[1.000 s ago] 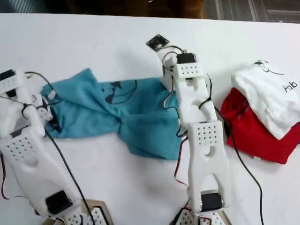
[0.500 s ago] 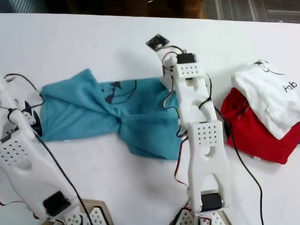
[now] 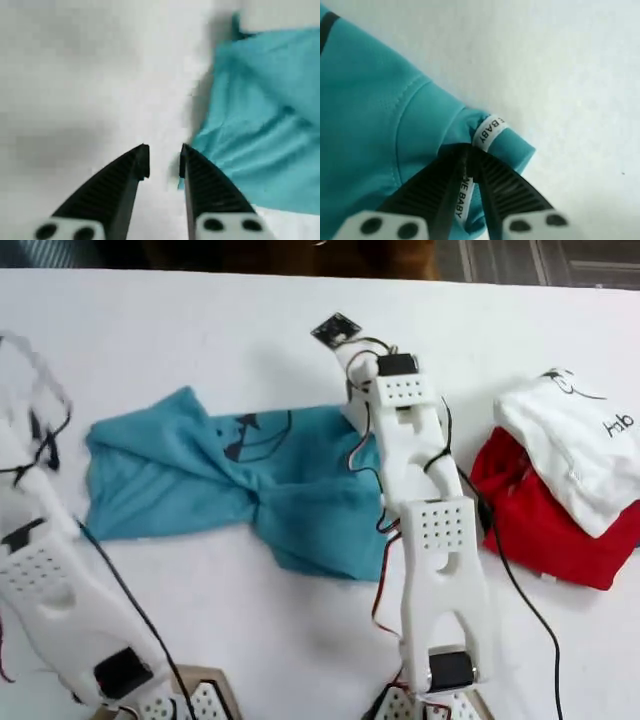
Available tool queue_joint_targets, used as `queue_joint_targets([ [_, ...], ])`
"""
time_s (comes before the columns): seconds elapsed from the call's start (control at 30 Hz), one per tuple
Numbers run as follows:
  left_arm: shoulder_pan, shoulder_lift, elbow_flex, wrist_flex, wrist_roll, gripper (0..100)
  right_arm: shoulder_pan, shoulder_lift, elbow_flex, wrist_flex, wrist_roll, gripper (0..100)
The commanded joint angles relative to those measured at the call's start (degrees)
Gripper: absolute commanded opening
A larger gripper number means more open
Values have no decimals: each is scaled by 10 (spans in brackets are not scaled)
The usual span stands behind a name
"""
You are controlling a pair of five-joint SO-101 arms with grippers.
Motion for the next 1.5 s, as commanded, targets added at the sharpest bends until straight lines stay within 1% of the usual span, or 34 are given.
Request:
queue_joint_targets([
  [0.0,91,-24,-108,-35,-40,124,7,0,-2,-12,-5,18],
  [0.13,171,33,-167,-112,-68,124,7,1,-2,-12,-5,18],
  [0.23,213,96,-192,-160,-69,124,10,1,-2,-13,-35,18],
  [0.37,232,170,-232,-213,-69,124,12,1,-2,-14,-52,18],
  [0.47,236,216,-275,-238,-69,124,12,1,-2,-14,-53,18],
  [0.6,247,268,-302,-262,-69,124,11,1,-2,-14,-53,18],
  [0.8,276,315,-302,-257,-66,124,9,1,-2,-14,-53,18],
  [0.97,288,322,-291,-235,-68,124,8,1,-2,-14,-52,18],
  [1.13,291,323,-291,-230,-69,124,7,11,-7,-13,-49,18],
  [1.4,292,318,-294,-174,-69,121,7,11,-7,-13,-49,18],
  [1.47,297,322,-292,-171,-69,120,7,11,-7,-13,-49,18],
])
